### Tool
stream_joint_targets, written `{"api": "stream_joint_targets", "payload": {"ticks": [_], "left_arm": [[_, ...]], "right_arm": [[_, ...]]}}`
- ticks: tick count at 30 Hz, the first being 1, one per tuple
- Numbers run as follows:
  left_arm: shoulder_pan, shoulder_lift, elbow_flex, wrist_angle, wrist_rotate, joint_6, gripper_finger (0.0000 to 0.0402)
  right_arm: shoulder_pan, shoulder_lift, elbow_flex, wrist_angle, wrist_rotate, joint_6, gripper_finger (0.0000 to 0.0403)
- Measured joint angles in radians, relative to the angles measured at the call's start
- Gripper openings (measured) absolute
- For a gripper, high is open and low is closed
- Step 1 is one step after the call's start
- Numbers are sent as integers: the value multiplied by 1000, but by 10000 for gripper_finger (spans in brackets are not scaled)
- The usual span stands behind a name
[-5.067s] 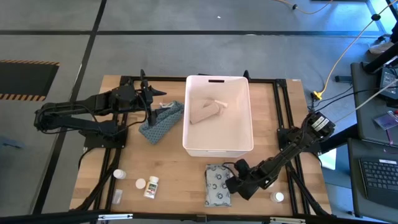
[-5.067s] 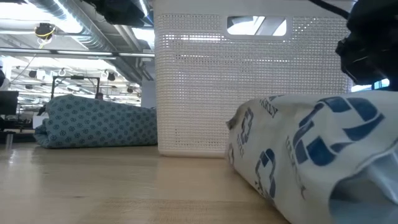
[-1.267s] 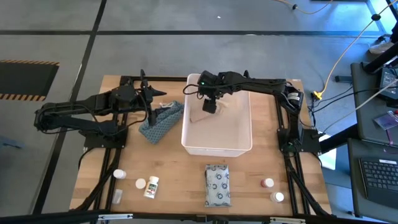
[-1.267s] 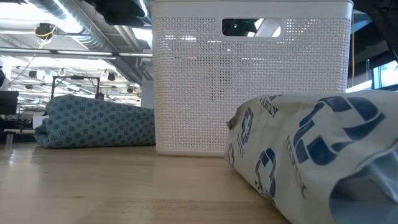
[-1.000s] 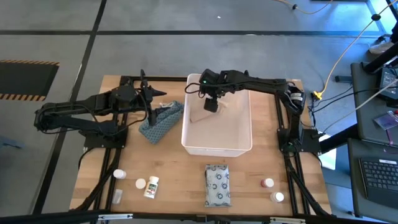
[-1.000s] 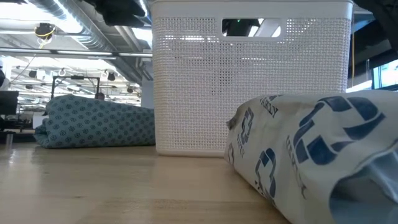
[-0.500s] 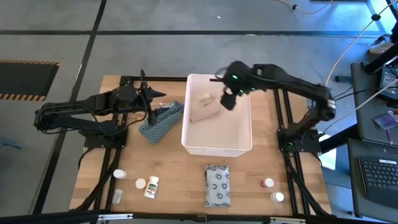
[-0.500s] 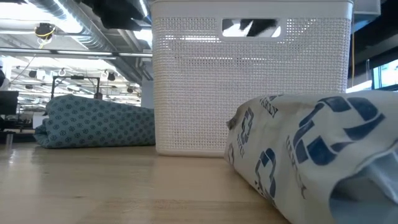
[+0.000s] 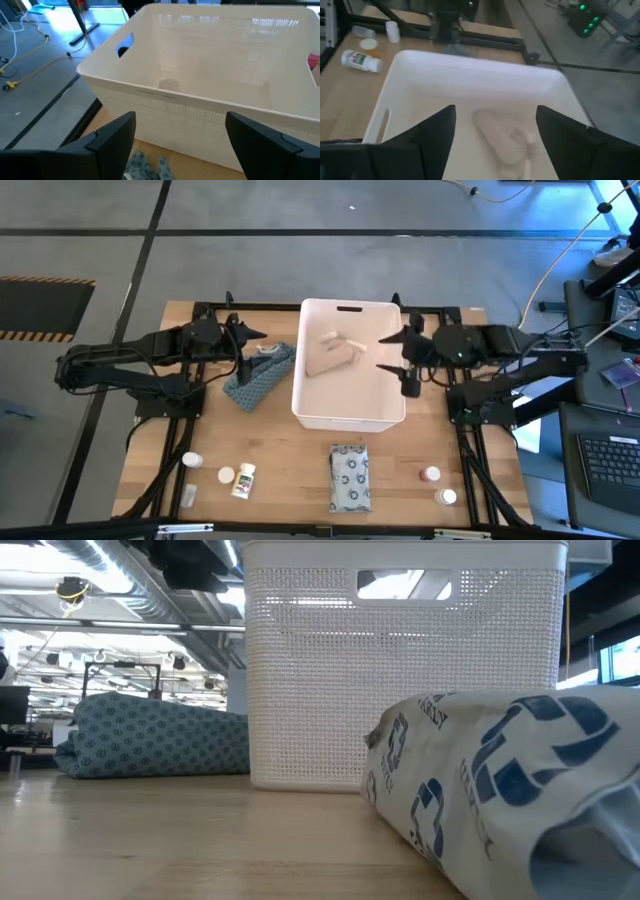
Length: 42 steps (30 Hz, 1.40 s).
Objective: Pick & place medical supplies in basket/bin
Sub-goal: Put the orange medicine bottle into the white bin
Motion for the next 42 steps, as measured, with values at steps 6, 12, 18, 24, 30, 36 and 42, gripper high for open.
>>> {"api": "stream_joint_targets", "payload": {"ticks": [6,12,18,24,30,36,42], "left_arm": [[0,44,0,-19,29,-5,302],[-23,82,25,-147,42,-19,302],[-134,135,99,-373,-19,-190,302],[-327,230,169,-446,-55,-385,301],[-559,375,271,-439,-107,-443,301],[-707,536,310,-446,-60,-614,301],[-802,661,373,-532,60,-958,301]], "right_arm": [[44,-131,-255,148,-104,105,278],[104,-247,-362,159,-101,153,278],[102,-343,-379,166,-46,121,278],[102,-403,-379,152,-49,55,278],[102,-411,-379,124,-50,43,278],[102,-411,-379,88,-51,48,278],[102,-411,-379,79,-51,47,278]]}}
